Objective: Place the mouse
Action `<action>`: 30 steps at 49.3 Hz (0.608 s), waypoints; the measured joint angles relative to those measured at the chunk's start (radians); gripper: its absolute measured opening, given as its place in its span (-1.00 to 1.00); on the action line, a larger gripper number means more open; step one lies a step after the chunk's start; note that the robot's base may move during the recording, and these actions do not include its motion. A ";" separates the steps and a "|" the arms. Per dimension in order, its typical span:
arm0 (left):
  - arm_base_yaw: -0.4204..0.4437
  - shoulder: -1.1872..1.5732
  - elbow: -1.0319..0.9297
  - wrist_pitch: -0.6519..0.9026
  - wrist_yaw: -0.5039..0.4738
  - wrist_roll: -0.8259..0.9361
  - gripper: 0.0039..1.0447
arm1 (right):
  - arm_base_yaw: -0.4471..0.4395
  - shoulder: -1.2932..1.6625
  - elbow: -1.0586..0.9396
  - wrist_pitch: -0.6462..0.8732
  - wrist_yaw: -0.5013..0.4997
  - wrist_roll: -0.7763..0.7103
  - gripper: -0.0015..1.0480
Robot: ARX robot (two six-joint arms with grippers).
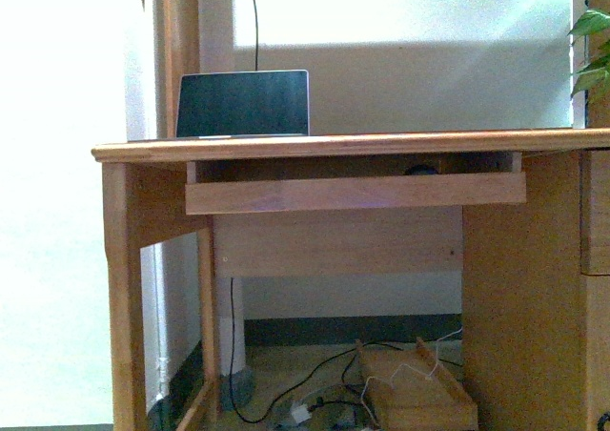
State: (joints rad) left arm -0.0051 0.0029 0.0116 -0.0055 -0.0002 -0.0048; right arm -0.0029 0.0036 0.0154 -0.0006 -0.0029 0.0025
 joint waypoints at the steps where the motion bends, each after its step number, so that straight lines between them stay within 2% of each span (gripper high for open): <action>1: 0.000 0.000 0.000 0.000 0.000 0.000 0.86 | 0.000 0.000 0.000 0.000 0.000 0.000 0.86; 30: 0.000 0.000 0.000 0.000 0.000 0.000 0.86 | 0.000 0.000 0.000 0.000 0.000 0.000 0.86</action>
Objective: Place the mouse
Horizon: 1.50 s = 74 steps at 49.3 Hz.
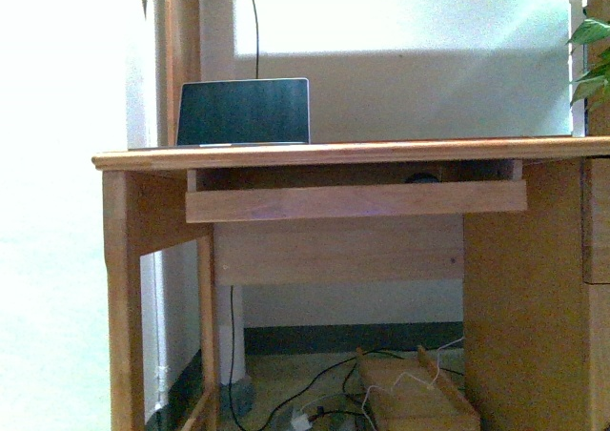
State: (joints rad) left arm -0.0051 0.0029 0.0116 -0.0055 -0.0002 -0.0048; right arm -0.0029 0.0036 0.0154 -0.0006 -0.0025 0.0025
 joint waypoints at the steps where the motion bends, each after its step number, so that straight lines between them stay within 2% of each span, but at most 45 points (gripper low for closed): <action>1: 0.000 0.000 0.000 0.000 0.000 0.000 0.86 | 0.000 0.000 0.000 0.000 0.000 0.000 0.86; 74: 0.000 -0.001 0.000 0.000 0.000 0.000 0.86 | 0.000 0.000 0.000 0.000 0.000 0.000 0.86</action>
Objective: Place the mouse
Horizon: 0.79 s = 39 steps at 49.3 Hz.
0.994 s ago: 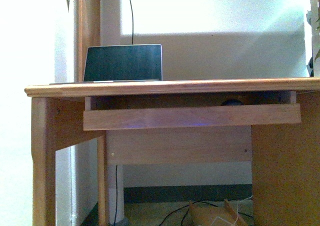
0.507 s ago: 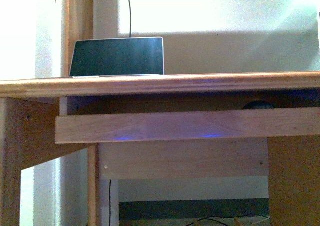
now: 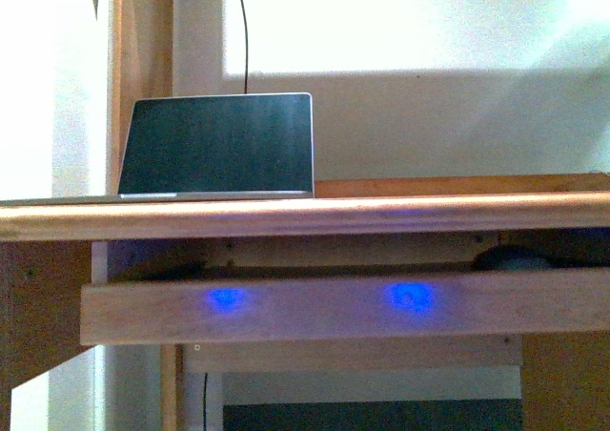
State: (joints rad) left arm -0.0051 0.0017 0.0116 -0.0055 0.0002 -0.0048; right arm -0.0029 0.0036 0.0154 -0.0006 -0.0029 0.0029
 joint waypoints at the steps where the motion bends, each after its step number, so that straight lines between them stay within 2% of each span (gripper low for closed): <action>1: 0.000 0.000 0.000 0.000 0.000 0.000 0.86 | 0.000 0.000 0.000 0.000 0.000 0.000 0.86; 28: 0.000 0.000 0.000 0.000 0.000 0.000 0.86 | 0.000 0.000 0.000 0.000 0.000 0.000 0.86; 34: -0.005 0.125 0.076 -0.172 0.068 -0.120 0.86 | 0.000 0.000 0.000 0.000 0.000 0.000 0.86; 39: 0.007 0.325 0.124 -0.122 0.149 -0.121 0.86 | 0.000 0.000 0.000 0.000 0.000 0.000 0.86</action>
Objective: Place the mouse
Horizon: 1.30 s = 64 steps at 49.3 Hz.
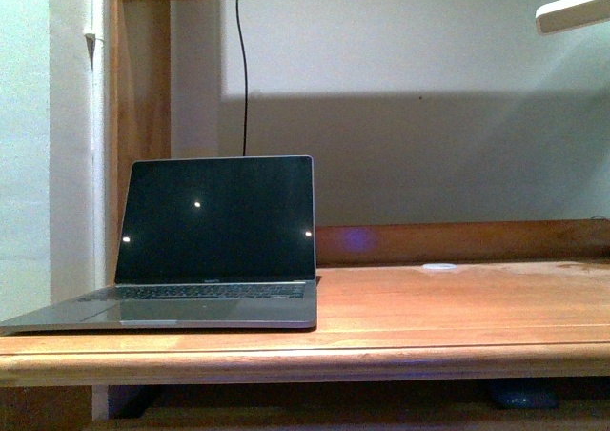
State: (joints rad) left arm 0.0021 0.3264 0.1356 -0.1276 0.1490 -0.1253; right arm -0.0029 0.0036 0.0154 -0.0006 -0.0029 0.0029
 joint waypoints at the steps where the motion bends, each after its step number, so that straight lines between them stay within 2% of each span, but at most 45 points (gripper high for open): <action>1: 0.001 0.037 0.013 0.019 0.009 0.019 0.86 | 0.000 0.000 0.000 0.000 0.000 0.000 0.86; 7: -0.005 0.206 0.092 0.100 0.042 0.129 0.86 | 0.000 0.000 0.000 0.000 0.000 0.000 0.86; 11: -0.033 0.348 0.161 0.172 0.058 0.292 0.86 | 0.000 0.000 0.000 0.000 0.000 0.000 0.86; 20: -0.081 0.640 0.255 0.257 0.121 0.896 0.86 | 0.000 0.000 0.000 0.000 0.000 0.000 0.86; 33: -0.083 0.900 0.281 0.511 0.165 1.450 0.86 | 0.000 0.000 0.000 0.000 0.000 0.000 0.86; 48: -0.066 1.081 0.376 0.663 0.247 1.778 0.86 | 0.000 0.000 0.000 0.000 0.000 0.000 0.86; 64: -0.040 1.280 0.485 0.848 0.324 1.826 0.86 | 0.000 0.000 0.000 0.000 0.000 0.000 0.86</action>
State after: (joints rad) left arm -0.0380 1.6062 0.6209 0.7204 0.4728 1.7004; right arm -0.0029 0.0036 0.0154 -0.0006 -0.0029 0.0029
